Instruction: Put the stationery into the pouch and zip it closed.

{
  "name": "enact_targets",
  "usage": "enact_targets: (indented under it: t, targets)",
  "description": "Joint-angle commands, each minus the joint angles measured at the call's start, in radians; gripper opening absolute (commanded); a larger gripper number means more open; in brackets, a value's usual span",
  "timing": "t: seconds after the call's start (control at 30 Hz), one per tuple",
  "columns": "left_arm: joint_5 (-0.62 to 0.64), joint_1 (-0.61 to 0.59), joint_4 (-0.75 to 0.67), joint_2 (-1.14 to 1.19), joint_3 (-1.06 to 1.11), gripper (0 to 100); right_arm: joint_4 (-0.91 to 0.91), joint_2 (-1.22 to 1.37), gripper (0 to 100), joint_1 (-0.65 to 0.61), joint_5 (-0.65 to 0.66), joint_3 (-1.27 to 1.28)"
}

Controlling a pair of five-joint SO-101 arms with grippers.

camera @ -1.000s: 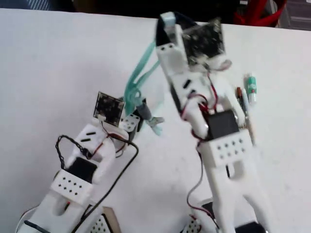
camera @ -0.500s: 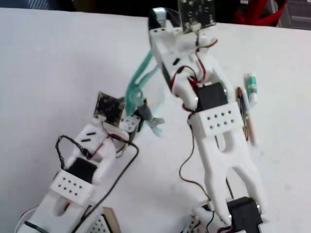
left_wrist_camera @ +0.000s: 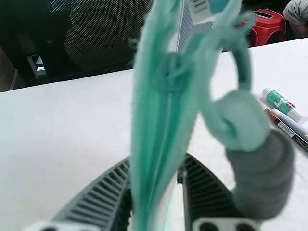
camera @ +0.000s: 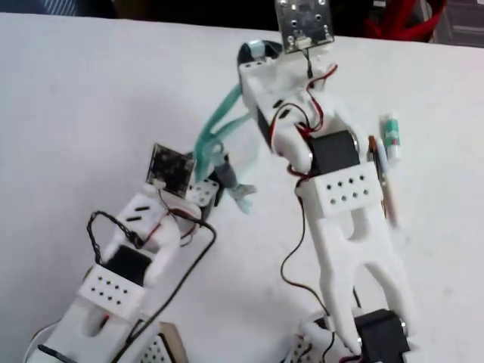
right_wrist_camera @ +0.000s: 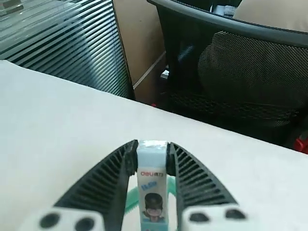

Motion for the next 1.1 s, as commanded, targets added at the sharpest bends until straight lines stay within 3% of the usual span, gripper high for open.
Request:
enact_targets:
  t: [0.0,0.1,0.47,0.6,0.9,1.07]
  targets:
    - [0.011,-0.008,-0.012,-0.002,-0.018,14,0.05,-0.024,17.4,-0.038,-0.009,-0.023]
    - [0.011,-0.008,-0.012,-0.002,-0.018,14,0.054,-0.024,22.5,-0.047,-0.006,-0.021]
    - [0.011,-0.008,-0.012,-0.002,-0.018,14,0.07,-0.209,15.4,-0.035,-0.002,-0.015]
    - [0.011,-0.008,-0.012,-0.002,-0.018,14,0.125,-0.268,15.5,0.088,-0.003,-0.015]
    - [0.011,-0.008,-0.011,-0.002,-0.018,14,0.271,-0.005,15.5,0.585,0.003,-0.106]
    - [0.011,-0.008,-0.005,-0.002,-0.017,14,0.363,0.225,15.2,0.708,0.19,-0.216]
